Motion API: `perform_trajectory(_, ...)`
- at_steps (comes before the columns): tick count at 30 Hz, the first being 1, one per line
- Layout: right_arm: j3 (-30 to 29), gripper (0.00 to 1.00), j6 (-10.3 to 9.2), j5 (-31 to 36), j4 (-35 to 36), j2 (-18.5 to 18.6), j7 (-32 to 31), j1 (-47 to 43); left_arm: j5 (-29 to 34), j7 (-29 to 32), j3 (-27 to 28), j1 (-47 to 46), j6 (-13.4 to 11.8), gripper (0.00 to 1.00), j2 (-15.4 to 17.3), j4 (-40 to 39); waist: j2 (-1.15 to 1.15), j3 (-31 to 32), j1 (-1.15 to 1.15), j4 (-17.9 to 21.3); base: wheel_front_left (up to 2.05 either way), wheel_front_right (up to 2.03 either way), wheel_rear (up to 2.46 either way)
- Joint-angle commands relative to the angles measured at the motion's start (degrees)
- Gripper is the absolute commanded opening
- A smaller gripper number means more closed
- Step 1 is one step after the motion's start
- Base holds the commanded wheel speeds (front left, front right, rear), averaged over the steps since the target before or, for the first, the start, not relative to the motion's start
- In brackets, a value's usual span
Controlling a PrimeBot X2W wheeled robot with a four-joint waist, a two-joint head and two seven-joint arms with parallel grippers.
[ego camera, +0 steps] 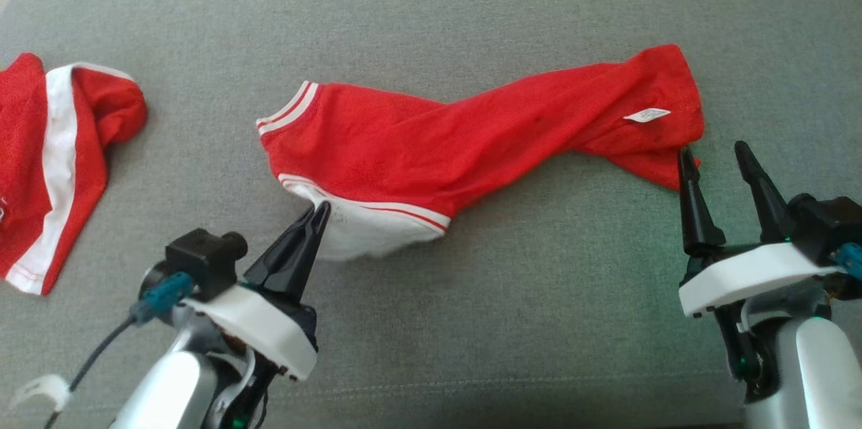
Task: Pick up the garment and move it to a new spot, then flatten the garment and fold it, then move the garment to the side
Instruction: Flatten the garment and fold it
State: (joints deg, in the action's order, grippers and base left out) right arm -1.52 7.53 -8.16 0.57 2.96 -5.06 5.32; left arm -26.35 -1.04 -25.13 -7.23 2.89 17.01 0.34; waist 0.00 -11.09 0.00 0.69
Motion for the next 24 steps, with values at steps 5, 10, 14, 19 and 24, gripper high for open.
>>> perform_trajectory(5,1.01,1.0,-0.04,-0.67,2.39,-0.03,0.28,0.97,0.1,2.99,3.45,-1.19,-2.14,0.0,2.95,-11.44,0.0,-0.17,0.0,0.25,0.0,0.0,0.0)
perform_trajectory(10,1.21,1.0,-0.04,-0.98,2.47,-0.06,0.44,1.44,-0.7,4.32,5.8,-3.1,-3.65,0.0,3.52,-12.12,0.0,-0.88,0.0,1.74,0.0,0.0,0.0)
perform_trajectory(14,1.52,1.0,-0.04,-1.28,2.51,-0.07,0.6,2.06,-2.91,3.56,7.87,-6.22,-3.75,0.0,2.51,-6.61,0.0,-1.91,0.0,3.32,0.0,0.0,0.0)
perform_trajectory(19,2.11,1.0,-0.04,-1.55,2.52,-0.07,0.92,3.11,-5.83,1.65,10.6,-11.81,-3.1,0.0,1.05,4.55,0.0,-4.02,0.0,5.14,0.0,0.0,0.0)
perform_trajectory(24,2.53,1.0,-0.04,-1.79,2.17,-0.08,1.5,4.04,-7.4,0.01,11.75,-17.06,-1.93,0.0,-0.01,15.58,0.0,-5.68,0.0,6.11,0.0,0.0,0.0)
